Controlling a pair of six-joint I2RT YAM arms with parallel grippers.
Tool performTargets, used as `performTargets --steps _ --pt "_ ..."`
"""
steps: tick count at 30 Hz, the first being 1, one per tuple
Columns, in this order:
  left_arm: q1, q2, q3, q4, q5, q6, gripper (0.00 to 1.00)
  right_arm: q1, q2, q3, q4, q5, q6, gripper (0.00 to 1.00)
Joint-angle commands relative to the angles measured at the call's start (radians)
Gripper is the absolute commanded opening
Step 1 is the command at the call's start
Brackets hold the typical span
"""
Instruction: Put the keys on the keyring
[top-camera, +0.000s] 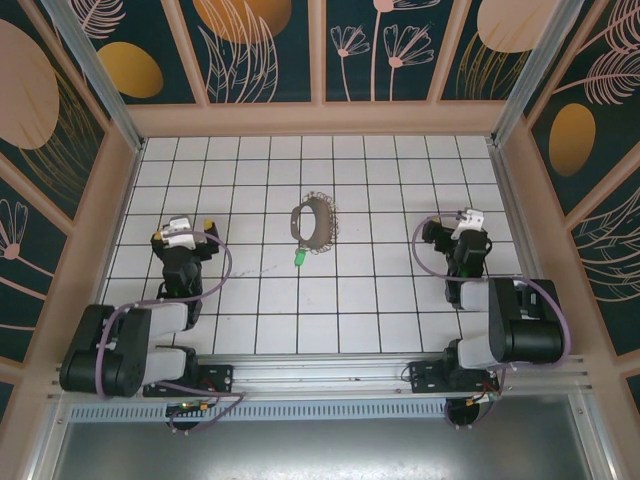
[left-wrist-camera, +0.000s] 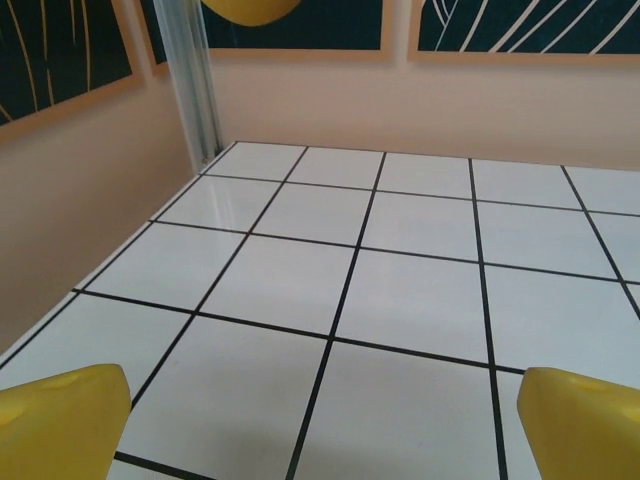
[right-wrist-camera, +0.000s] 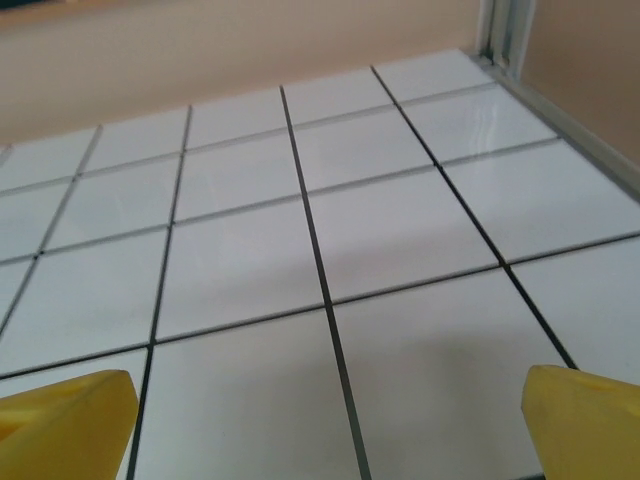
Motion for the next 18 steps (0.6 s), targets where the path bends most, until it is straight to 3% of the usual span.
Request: performTargets --steps 1,2,6,8,9,18 --pt "0.017 0.072 -0.014 0.246 0.067 0.019 0.99 -0.012 0.084 -0.072 0.346 -0.079 -0.033 0.99" --pt "0.024 0.093 -0.012 0.264 0.092 0.023 0.99 -0.012 0.118 -0.081 0.408 -0.093 -0.039 0.99" --pt "0.04 0.198 0.01 0.338 0.128 0.02 0.98 -0.022 0.105 -0.009 0.242 -0.206 -0.064 0.99" --pt "0.058 0.178 0.06 0.195 0.167 0.011 0.99 -0.038 0.107 -0.008 0.241 -0.219 -0.053 0.99" --pt "0.069 0.186 0.066 0.203 0.184 0.002 0.99 -0.037 0.109 -0.01 0.253 -0.219 -0.052 0.99" --pt "0.097 0.187 0.092 0.148 0.22 -0.02 0.99 0.008 0.11 0.002 0.226 -0.061 -0.05 0.99"
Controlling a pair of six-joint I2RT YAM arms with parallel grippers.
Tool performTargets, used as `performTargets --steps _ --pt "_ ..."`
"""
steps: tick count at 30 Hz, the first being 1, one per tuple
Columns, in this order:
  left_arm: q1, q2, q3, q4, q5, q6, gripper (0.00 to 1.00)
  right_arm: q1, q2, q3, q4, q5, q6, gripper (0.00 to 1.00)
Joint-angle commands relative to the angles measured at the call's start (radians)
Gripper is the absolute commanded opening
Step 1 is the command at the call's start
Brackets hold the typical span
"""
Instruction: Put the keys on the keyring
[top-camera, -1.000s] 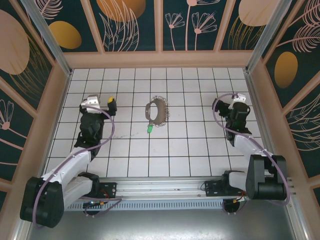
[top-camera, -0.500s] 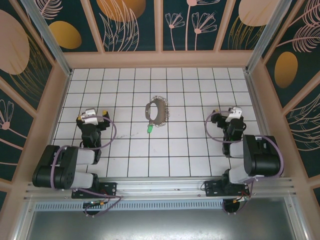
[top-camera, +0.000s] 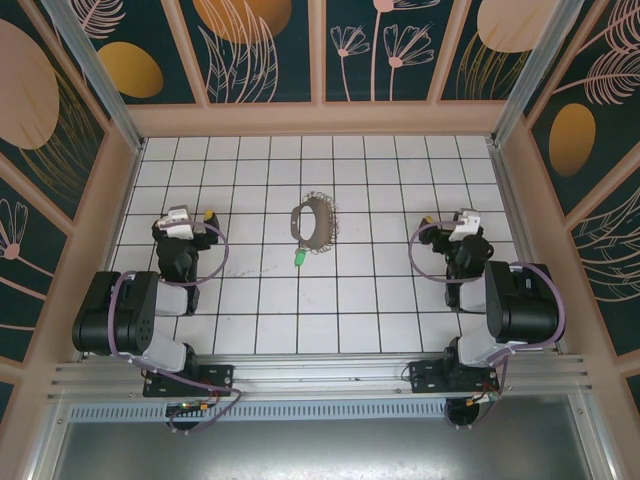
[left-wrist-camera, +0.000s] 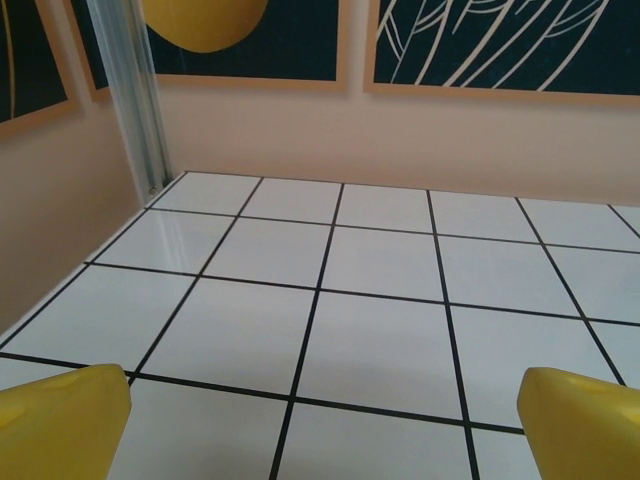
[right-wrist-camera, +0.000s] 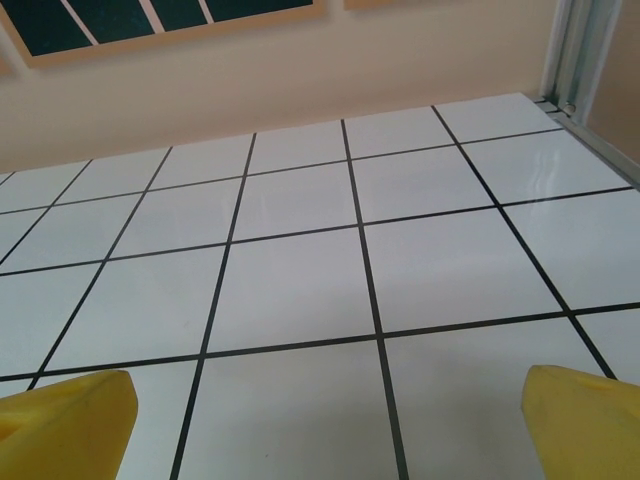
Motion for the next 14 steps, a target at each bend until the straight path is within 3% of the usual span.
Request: performTargets --steps 1,14 --pt "0.006 0.005 0.011 -0.007 0.028 -0.017 0.99 0.017 0.003 0.017 0.031 0.053 -0.016 0.99" --pt "0.005 -0.003 0.004 -0.001 0.018 -0.016 0.99 0.007 0.005 0.02 0.028 0.033 -0.011 0.99"
